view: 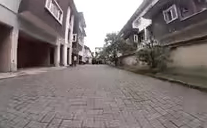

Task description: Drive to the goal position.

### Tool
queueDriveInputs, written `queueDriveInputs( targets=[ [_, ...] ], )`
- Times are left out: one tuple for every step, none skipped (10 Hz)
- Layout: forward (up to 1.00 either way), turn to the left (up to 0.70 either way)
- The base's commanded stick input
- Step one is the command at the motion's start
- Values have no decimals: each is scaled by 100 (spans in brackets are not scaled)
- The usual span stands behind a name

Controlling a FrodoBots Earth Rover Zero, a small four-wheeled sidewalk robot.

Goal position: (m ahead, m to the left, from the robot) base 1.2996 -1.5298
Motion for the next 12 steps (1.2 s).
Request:
queueDriveInputs(
  targets=[
    [70,0],
    [70,0],
    [70,0],
    [70,0],
    [70,0],
    [70,0],
    [70,0],
    [70,0],
    [70,0],
    [70,0],
    [70,0],
    [70,0]
  ],
)
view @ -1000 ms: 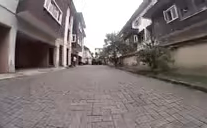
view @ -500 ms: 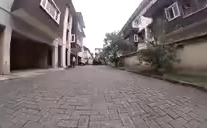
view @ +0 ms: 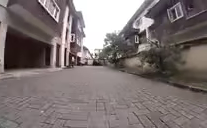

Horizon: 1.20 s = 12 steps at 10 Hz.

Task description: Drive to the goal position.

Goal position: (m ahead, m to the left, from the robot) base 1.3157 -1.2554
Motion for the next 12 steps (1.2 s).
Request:
queueDriveInputs(
  targets=[
    [70,0],
    [70,0],
    [70,0],
    [70,0],
    [70,0],
    [70,0],
    [70,0],
    [70,0],
    [70,0],
    [70,0],
    [70,0],
    [70,0]
  ],
)
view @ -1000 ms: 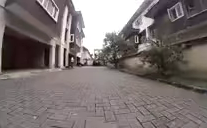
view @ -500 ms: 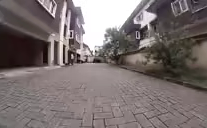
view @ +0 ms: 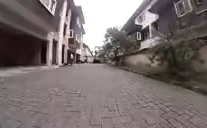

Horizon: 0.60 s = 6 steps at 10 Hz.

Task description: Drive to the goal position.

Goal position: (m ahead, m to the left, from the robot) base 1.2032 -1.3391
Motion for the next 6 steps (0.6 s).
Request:
queueDriveInputs(
  targets=[
    [70,0],
    [70,0],
    [70,0],
    [70,0],
    [70,0],
    [70,0]
  ],
)
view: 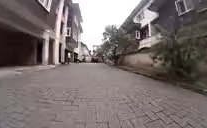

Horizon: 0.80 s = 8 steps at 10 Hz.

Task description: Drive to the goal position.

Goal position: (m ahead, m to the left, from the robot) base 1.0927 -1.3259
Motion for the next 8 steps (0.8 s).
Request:
queueDriveInputs(
  targets=[
    [70,0],
    [70,0],
    [70,0],
    [70,0],
    [70,0],
    [70,0],
    [70,0],
    [70,0]
  ],
)
